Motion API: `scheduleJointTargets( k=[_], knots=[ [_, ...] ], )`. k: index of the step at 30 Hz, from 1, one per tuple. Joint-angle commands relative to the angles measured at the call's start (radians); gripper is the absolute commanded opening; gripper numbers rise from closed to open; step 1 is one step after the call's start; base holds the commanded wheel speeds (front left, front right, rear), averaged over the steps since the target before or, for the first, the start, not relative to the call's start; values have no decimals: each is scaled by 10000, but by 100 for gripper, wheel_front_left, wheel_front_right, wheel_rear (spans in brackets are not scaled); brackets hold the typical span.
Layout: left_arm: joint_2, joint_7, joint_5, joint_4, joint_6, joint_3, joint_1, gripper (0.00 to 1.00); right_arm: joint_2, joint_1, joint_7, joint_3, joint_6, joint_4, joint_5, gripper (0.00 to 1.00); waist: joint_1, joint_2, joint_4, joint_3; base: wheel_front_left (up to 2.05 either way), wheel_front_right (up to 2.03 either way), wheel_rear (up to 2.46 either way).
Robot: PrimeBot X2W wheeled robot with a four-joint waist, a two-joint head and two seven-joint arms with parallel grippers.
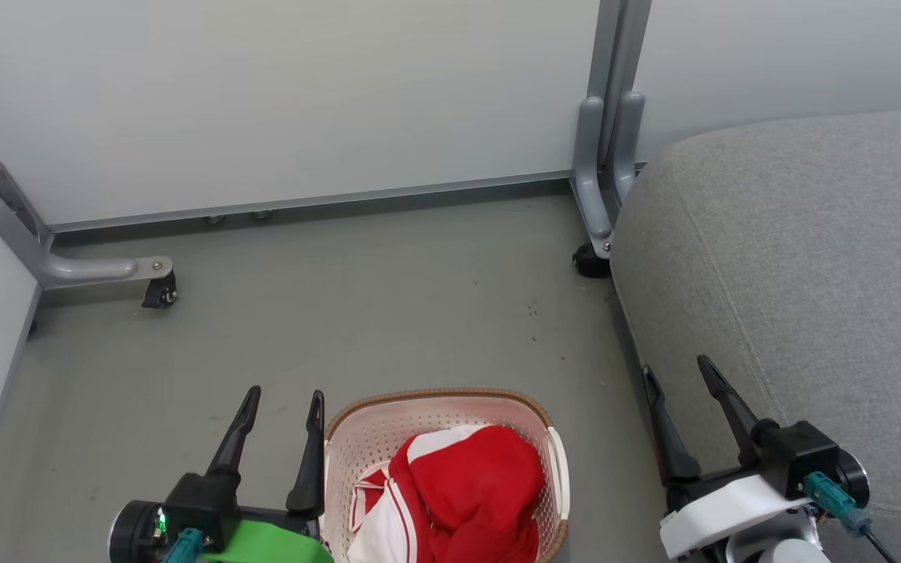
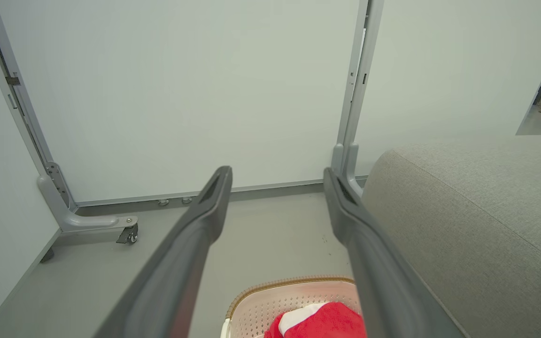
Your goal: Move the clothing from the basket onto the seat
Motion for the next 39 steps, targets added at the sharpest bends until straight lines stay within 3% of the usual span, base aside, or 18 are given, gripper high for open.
scheduleJointTargets(
  k=[1, 30, 36, 39],
  knots=[
    [63, -101, 266, -50, -17, -57, 158, 100, -50, 76, -99, 52, 4, -53, -225, 100, 0, 0, 2, -12, 0, 0, 0],
    [63, -168, 357, 79, 90, -188, 225, 100, -51, 210, -163, 55, 2, 165, -546, 100, 0, 0, 58, -28, 0, 0, 0],
    [63, -168, 554, 87, 213, -295, -67, 100, -48, -35, -163, -210, 2, 286, -706, 100, 0, 0, 54, 531, 0, 0, 0],
    [61, -167, 604, -32, 276, -394, -447, 100, -48, -428, -163, -377, 2, 131, -851, 100, 0, 0, 84, 1408, 0, 0, 0]
  ],
)
